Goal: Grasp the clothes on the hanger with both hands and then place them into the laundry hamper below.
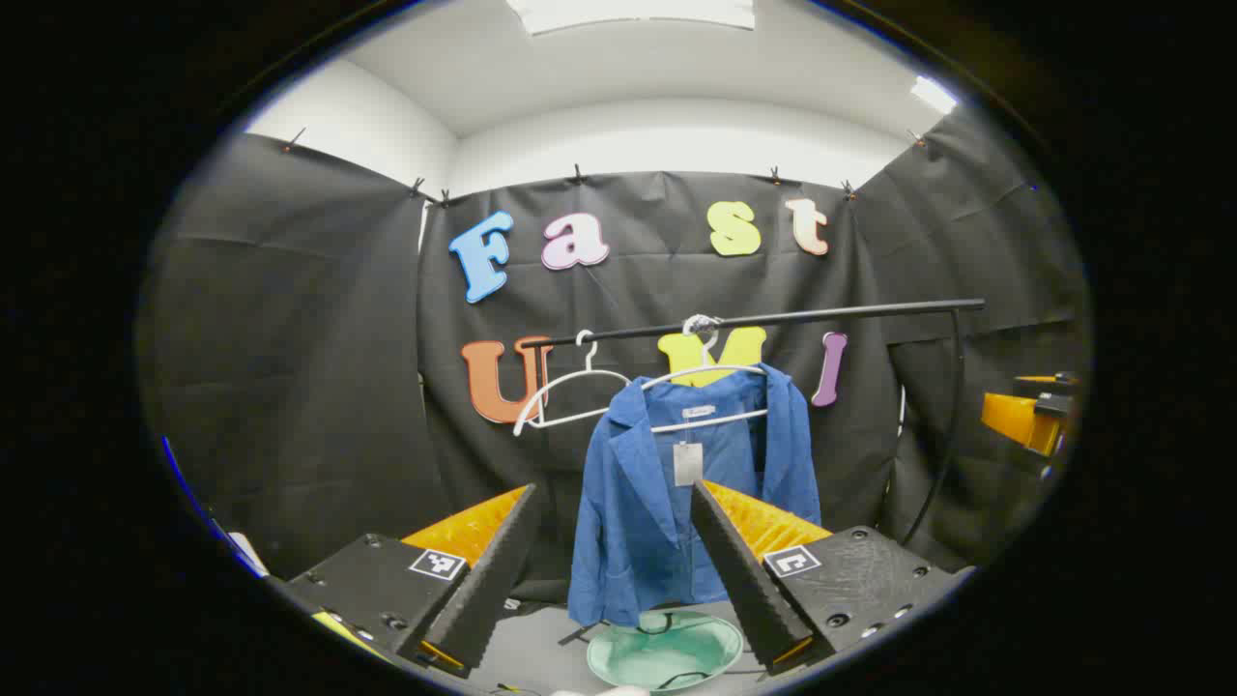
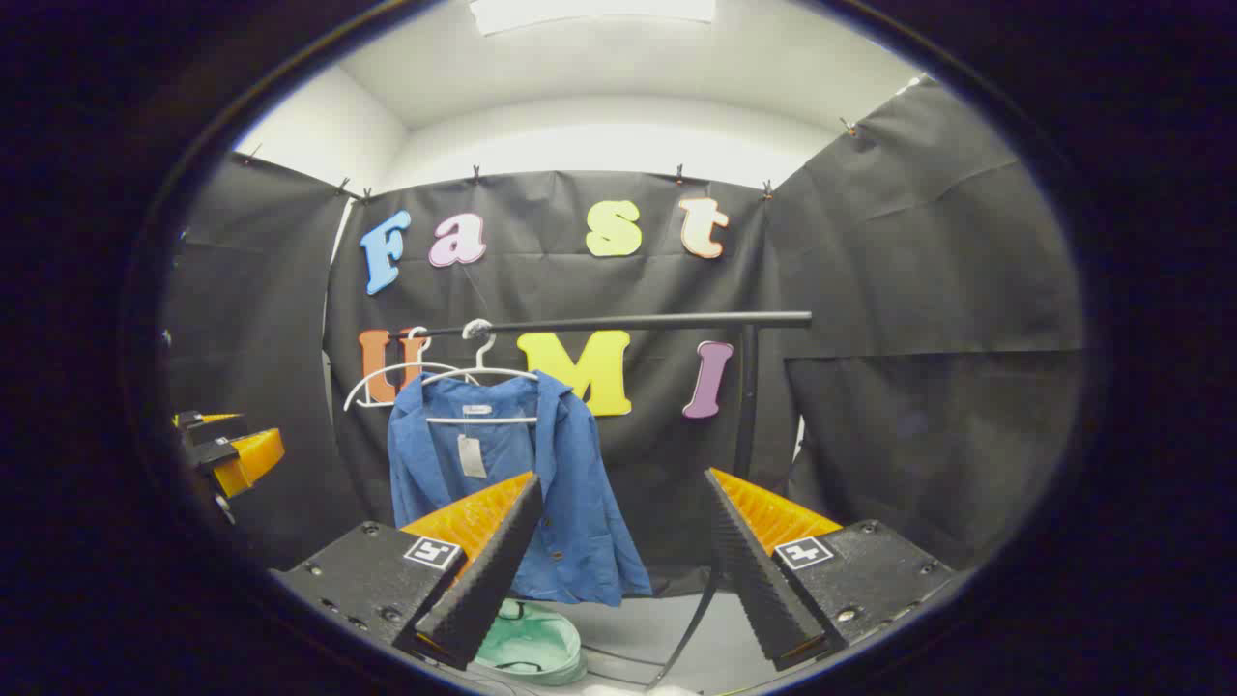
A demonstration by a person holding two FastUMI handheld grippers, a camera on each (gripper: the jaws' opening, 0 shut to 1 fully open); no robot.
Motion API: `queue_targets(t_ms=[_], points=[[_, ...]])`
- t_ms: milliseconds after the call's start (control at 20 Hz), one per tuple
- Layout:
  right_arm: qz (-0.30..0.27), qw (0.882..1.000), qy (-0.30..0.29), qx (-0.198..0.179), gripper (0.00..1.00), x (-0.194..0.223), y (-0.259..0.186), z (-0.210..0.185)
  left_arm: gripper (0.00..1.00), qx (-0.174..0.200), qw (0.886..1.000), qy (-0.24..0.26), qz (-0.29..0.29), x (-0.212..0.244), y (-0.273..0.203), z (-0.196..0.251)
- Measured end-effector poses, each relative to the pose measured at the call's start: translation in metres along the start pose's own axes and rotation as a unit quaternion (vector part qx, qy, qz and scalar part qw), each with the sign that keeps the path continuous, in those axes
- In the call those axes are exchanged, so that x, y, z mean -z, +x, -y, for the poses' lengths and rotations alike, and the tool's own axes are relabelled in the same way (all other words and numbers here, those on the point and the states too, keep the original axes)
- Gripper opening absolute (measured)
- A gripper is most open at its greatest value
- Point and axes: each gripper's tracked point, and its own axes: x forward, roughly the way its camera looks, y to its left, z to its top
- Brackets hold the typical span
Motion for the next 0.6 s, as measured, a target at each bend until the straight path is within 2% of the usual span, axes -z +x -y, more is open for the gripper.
queue_targets(t_ms=[150,600], points=[[0.0,1.0,-0.003,0.007,1.0,0.0,0.001,-0.006,0.98,-0.002,1.0,0.002,0.007,-0.005,0.004,-0.007],[0.014,1.0,-0.017,0.021,1.0,-0.018,-0.013,-0.018,0.98,-0.005,1.0,-0.003,0.011,-0.012,0.002,-0.03]])
